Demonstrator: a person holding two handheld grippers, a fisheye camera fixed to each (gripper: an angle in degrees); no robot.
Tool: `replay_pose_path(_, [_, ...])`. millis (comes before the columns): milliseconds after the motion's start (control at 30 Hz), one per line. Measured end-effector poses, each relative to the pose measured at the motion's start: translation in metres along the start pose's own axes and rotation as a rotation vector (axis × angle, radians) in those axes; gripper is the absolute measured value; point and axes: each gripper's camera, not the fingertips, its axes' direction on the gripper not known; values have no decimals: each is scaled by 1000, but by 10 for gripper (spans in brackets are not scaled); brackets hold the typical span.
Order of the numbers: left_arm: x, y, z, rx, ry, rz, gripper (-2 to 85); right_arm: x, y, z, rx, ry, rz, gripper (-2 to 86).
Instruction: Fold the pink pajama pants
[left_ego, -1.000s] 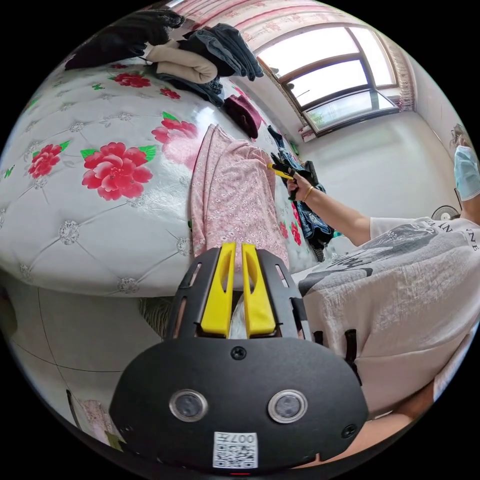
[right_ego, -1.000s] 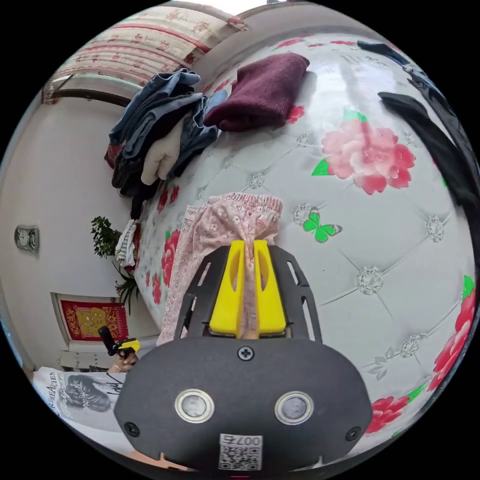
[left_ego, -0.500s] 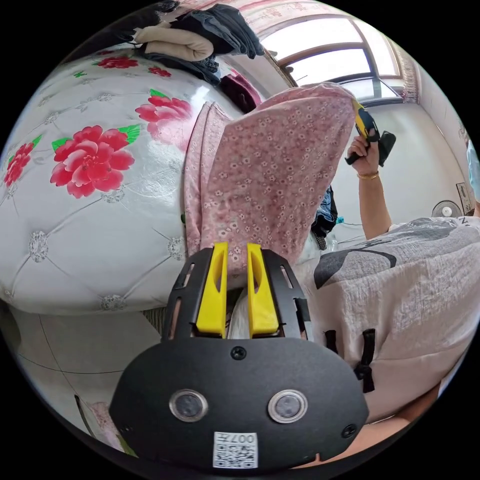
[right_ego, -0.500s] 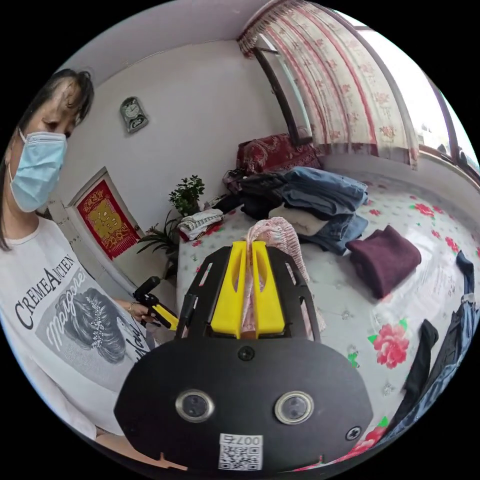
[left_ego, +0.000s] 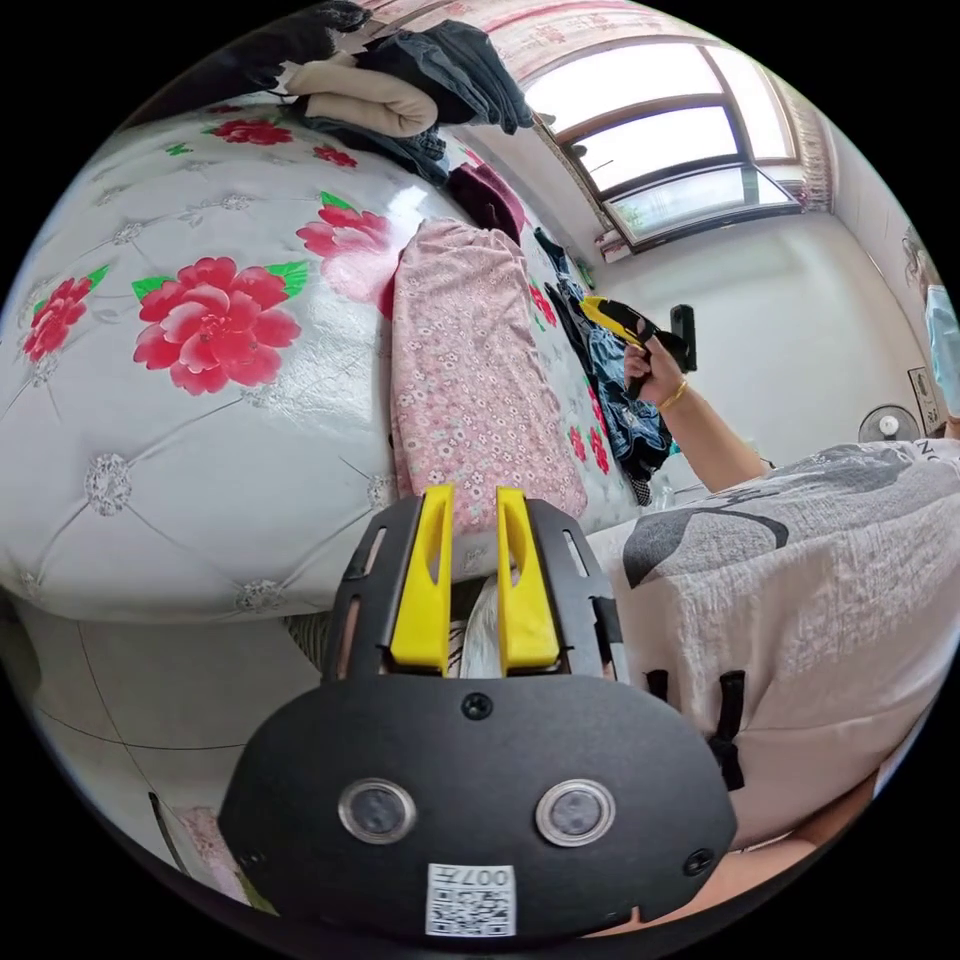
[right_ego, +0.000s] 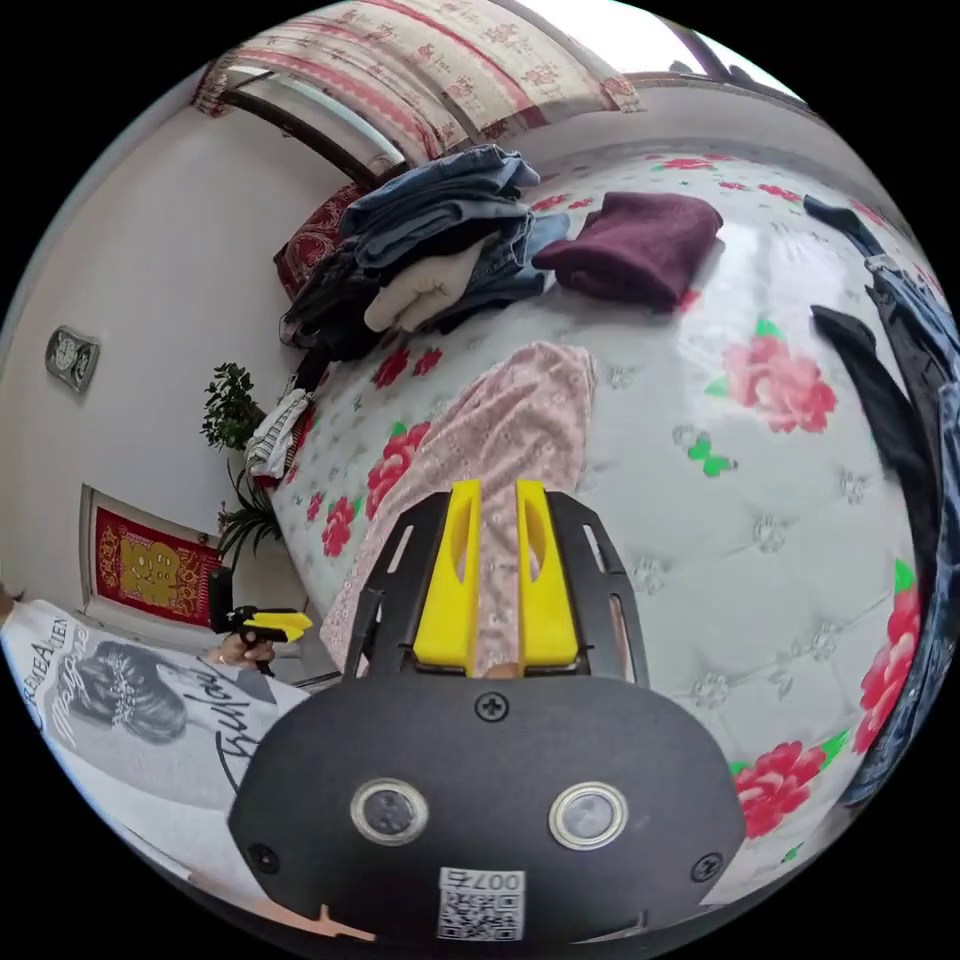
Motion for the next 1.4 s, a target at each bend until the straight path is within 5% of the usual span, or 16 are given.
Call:
replay_pose_path(333, [-10,-11,13,-219,-14,48,91,3,227,5,-287,-224,224,70])
replay_pose_path(567, [-4,-30,13,-306,-67,89,-1,-27,209,23,-359,-111,107,13])
replay_pose_path(1000, [8,31,-53,-218,69,53,-9,-16,260,-85,-260,-352,127,-2])
replay_pose_path(1233, [35,-44,-116,29,240,175,-8,-7,174,-191,70,-547,90,-1])
replay_pose_path(1400, [48,-168,-132,184,163,241,3,-6,36,-231,190,-404,-45,5])
